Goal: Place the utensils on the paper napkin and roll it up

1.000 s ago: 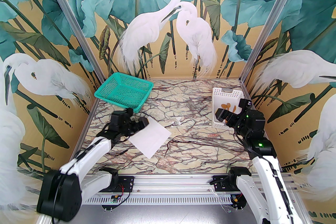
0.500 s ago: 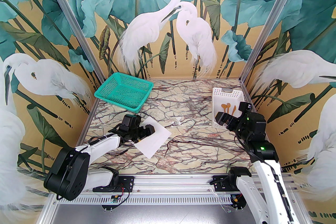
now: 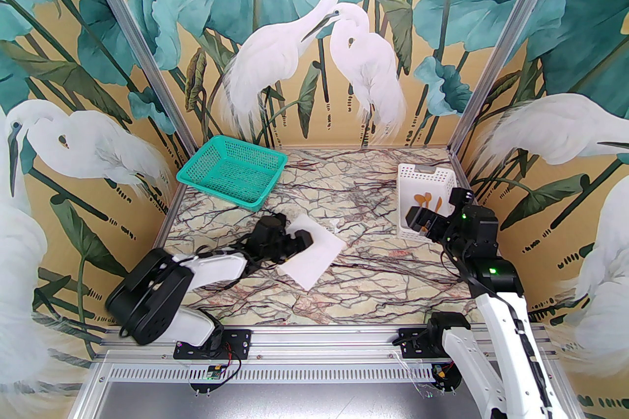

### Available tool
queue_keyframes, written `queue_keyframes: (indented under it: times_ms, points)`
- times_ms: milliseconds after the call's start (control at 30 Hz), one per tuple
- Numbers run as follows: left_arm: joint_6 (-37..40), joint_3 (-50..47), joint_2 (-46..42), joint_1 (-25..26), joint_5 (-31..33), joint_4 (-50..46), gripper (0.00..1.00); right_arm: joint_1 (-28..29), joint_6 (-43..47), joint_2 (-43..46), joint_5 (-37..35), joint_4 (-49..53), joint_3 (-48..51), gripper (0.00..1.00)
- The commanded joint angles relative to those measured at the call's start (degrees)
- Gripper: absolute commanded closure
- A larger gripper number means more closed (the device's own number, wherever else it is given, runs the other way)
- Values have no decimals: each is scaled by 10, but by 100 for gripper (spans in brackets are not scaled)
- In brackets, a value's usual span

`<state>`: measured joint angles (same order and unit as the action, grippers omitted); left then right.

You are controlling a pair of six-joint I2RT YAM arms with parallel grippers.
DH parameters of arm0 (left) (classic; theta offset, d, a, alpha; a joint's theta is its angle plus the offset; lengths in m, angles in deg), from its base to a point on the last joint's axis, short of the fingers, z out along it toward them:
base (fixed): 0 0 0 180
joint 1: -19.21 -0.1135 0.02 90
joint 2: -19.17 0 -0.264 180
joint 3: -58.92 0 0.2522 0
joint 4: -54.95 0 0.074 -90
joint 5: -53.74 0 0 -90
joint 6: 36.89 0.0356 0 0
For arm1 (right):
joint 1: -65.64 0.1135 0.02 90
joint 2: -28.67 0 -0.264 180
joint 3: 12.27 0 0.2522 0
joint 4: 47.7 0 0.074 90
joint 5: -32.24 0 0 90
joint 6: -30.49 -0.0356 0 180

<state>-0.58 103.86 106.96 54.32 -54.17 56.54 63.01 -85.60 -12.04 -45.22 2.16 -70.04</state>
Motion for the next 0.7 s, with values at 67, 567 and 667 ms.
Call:
queue_keyframes:
  times_ms: [67,567,667]
  points:
    - [-72,14,93,54,39,25,14,2,7,-1,-17,11,-23,1]
    - [-71,55,52,75,23,20,13,3,24,-31,-22,29,-49,1]
    - [-60,79,34,76,17,9,13,2,44,-51,-26,44,-68,1]
